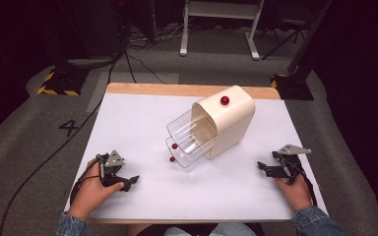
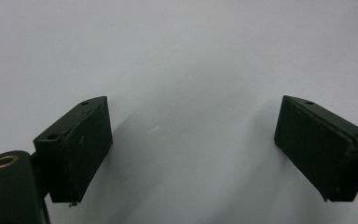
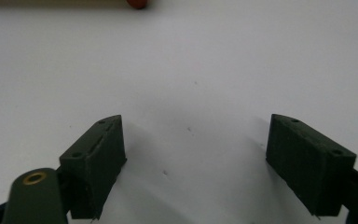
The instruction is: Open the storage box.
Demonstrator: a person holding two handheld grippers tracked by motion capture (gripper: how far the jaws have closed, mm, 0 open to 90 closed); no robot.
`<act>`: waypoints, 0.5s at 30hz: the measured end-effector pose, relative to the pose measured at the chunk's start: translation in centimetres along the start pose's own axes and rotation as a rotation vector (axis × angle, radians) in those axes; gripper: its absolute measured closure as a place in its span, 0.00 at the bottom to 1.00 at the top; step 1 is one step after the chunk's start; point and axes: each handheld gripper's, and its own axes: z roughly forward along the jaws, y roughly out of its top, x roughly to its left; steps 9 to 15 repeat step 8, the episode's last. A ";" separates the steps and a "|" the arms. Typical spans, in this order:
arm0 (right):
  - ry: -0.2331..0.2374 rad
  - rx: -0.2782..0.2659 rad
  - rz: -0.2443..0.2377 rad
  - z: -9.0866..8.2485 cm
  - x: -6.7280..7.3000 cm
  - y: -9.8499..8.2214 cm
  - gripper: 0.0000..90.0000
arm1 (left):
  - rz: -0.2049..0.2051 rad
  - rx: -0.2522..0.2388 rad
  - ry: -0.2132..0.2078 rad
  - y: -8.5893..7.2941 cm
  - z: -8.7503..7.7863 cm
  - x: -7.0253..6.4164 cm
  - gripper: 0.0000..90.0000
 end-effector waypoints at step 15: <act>0.000 0.000 0.000 0.0 0.0 0.0 0.22 | -0.009 0.007 -0.009 0.0 0.0 0.2 0.13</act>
